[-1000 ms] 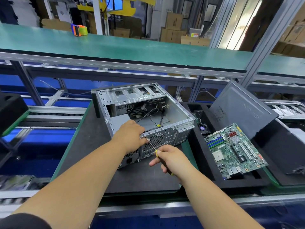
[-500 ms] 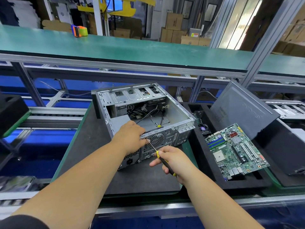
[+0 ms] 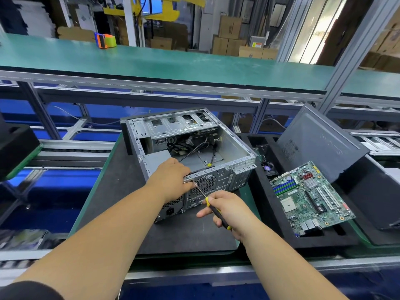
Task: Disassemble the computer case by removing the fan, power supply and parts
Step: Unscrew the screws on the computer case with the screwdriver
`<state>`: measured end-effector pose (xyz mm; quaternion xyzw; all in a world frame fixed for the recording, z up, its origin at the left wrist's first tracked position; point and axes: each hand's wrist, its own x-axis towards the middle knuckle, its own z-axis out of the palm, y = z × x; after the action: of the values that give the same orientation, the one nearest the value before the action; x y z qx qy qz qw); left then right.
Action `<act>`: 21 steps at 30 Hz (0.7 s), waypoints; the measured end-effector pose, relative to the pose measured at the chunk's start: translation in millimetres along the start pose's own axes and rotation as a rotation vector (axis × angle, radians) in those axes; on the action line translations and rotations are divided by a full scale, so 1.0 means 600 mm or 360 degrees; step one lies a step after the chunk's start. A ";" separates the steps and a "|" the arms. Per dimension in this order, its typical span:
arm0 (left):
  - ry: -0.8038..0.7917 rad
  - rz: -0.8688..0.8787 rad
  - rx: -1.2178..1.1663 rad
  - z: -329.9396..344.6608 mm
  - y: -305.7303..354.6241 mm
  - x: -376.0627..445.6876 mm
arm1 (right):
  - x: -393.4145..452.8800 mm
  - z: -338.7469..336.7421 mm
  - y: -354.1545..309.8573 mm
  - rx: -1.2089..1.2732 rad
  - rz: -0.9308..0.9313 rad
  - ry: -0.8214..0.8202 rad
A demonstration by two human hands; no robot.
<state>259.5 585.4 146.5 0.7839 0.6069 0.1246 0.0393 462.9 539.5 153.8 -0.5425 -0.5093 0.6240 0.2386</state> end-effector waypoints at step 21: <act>0.0003 0.0028 -0.0017 -0.001 -0.002 -0.001 | -0.001 0.002 -0.008 -0.0109 -0.0027 0.0013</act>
<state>258.4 585.3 146.6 0.7888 0.5995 0.1289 0.0417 461.0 540.4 158.2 -0.5485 -0.5340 0.6020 0.2272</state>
